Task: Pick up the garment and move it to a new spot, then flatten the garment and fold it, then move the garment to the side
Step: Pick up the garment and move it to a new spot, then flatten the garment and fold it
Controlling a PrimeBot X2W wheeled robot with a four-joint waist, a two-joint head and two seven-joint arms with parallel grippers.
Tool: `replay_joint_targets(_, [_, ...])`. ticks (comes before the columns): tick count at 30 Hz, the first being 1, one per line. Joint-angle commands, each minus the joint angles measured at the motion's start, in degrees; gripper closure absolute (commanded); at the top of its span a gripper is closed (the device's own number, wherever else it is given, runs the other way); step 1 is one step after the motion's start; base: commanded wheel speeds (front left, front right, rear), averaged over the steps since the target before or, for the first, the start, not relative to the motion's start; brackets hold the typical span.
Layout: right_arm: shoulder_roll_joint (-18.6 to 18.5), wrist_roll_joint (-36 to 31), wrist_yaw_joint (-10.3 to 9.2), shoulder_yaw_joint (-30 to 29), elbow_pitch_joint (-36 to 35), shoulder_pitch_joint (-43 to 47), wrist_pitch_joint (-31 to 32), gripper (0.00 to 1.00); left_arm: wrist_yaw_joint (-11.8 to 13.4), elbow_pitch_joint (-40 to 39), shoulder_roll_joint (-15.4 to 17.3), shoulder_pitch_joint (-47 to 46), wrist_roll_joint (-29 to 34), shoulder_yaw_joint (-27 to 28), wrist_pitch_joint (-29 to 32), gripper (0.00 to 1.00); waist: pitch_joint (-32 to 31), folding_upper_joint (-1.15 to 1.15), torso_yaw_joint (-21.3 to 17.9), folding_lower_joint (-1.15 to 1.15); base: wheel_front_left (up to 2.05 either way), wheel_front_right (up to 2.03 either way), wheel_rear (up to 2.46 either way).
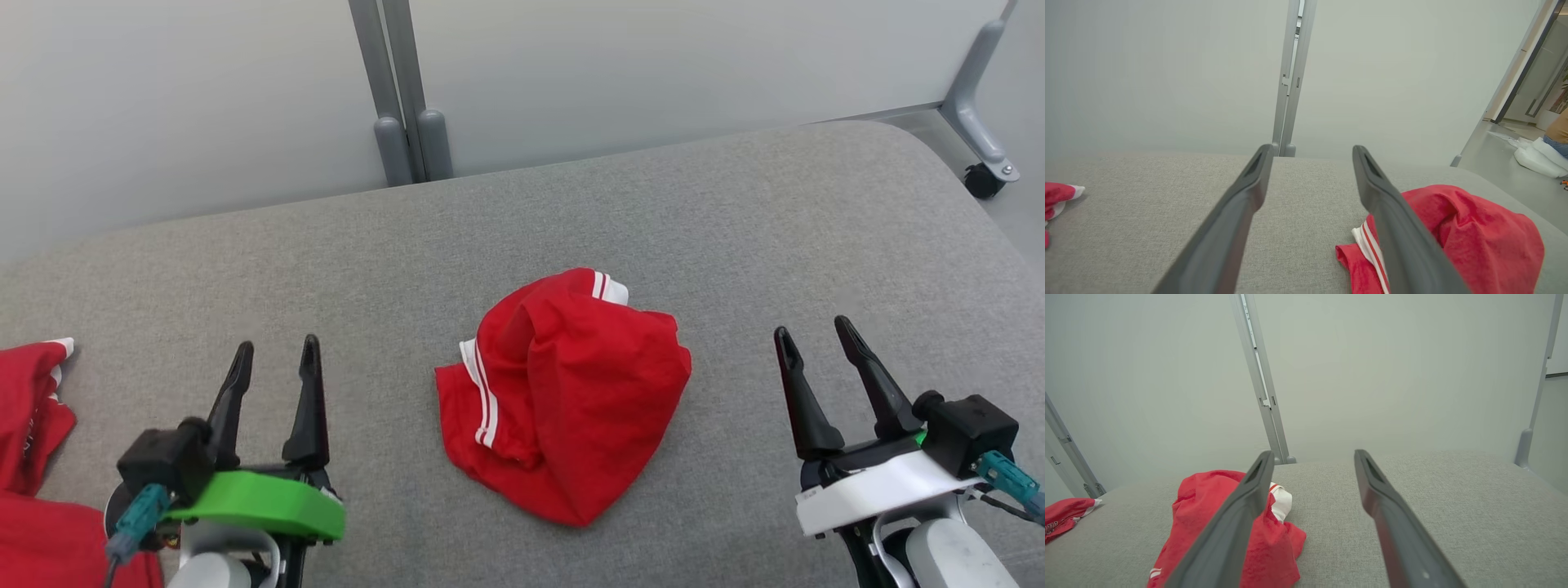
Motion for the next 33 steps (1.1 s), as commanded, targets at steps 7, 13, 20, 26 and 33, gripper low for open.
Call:
replay_joint_targets(7, [1.3, 0.4, -0.04, -1.4, -1.2, 3.7, -0.2, 0.0, 2.0, -2.3, -0.6, 6.5, 5.1, 1.6, -2.5, 0.0, -0.4, 0.0, 0.2, 0.0, 0.0, 0.0, 0.0])
replay_joint_targets(13, [0.6, 0.0, -0.03, -0.6, -1.0, 2.6, -0.2, 0.0, 1.0, -1.8, -2.3, 6.3, 7.0, 2.0, -2.6, 0.0, -0.4, 0.0, 0.1, 0.0, 0.0, 0.0, 0.0])
replay_joint_targets(20, [0.0, 0.3, -0.04, -0.2, -0.7, 2.2, -0.2, 0.0, -0.3, -1.0, -3.5, 5.9, 8.5, 3.1, -2.6, 0.0, -0.3, 0.0, 0.2, 0.0, 0.0, 0.0, 0.0])
replay_joint_targets(26, [0.3, 0.2, -0.04, 0.2, -0.4, 2.0, -0.2, 0.0, -1.1, 0.3, -3.7, 5.7, 8.5, 2.9, -2.6, 0.0, -0.3, 0.0, 0.1, 0.0, 0.0, 0.0, 0.0])
replay_joint_targets(33, [0.2, 0.4, -0.03, 0.5, -0.1, 1.6, -0.2, 0.0, -1.5, 1.4, -3.8, 5.0, 8.4, 2.8, -2.6, 0.0, -0.3, 0.0, -0.1, 0.0, 0.0, 0.0, 0.0])
